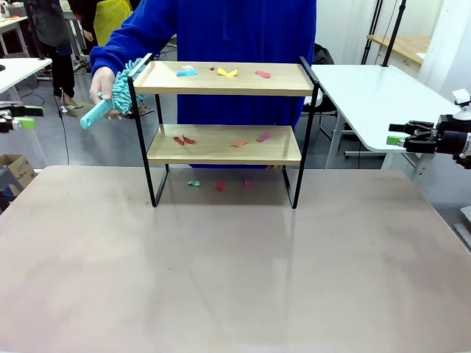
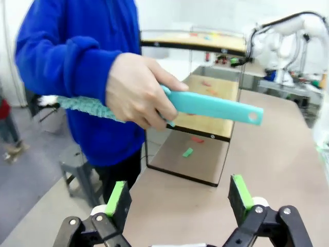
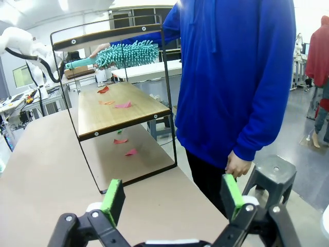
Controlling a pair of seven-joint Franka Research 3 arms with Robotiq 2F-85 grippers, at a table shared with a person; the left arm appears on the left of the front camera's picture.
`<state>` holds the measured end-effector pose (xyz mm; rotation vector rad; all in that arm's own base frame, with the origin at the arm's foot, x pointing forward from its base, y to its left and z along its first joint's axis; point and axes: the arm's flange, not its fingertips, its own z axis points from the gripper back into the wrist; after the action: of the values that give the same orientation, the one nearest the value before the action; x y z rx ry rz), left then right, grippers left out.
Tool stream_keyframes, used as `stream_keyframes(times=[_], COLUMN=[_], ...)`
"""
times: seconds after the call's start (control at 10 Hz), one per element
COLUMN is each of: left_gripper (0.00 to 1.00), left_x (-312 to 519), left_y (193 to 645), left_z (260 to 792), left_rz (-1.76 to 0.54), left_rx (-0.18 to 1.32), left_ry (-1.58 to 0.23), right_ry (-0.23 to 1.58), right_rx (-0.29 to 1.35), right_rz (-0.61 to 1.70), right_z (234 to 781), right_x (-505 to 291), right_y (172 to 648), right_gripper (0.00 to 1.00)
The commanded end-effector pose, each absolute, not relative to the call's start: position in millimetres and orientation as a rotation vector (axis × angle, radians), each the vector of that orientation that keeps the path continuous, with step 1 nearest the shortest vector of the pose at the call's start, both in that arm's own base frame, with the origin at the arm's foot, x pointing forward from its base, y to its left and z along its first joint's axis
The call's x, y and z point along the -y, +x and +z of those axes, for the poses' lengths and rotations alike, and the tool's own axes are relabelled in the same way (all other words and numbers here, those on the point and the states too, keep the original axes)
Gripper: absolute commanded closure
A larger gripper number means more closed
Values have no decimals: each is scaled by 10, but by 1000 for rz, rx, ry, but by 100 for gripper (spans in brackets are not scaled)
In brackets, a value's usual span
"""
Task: Clean the shelf.
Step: Pick up the Duster handed by the human.
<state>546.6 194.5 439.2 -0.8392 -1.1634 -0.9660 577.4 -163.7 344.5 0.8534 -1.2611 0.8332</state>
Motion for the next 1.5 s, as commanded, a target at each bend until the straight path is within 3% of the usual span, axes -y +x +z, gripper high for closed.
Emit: stream_keyframes(times=[0.0, 0.4, 0.7, 0.9, 1.0, 1.2, 1.4], left_gripper=[0, 0, 0, 0, 0, 0, 0], left_x=[-1686, -957, -385, -301, -313, -313, -134], left_y=[5157, 4639, 4504, 4606, 4518, 4518, 4465], left_z=[4787, 5494, 5713, 5680, 5740, 5740, 5767], left_rz=[-899, -650, -615, -632, -629, -629, -553], left_rx=[1091, 972, 878, 840, 913, 913, 808], left_ry=[-770, -506, -355, -333, -343, -343, -294], right_ry=[848, 848, 848, 848, 848, 848, 848], right_rx=[1270, 1270, 1270, 1270, 1270, 1270, 1270], right_rz=[843, 843, 843, 843, 843, 843, 843], right_z=[3460, 3460, 3460, 3460, 3460, 3460, 3460], right_x=[1619, 1619, 1619, 1619, 1619, 1619, 1619], right_y=[5761, 5761, 5761, 5761, 5761, 5761, 5761], right_gripper=[0, 0, 0, 0, 0, 0, 0])
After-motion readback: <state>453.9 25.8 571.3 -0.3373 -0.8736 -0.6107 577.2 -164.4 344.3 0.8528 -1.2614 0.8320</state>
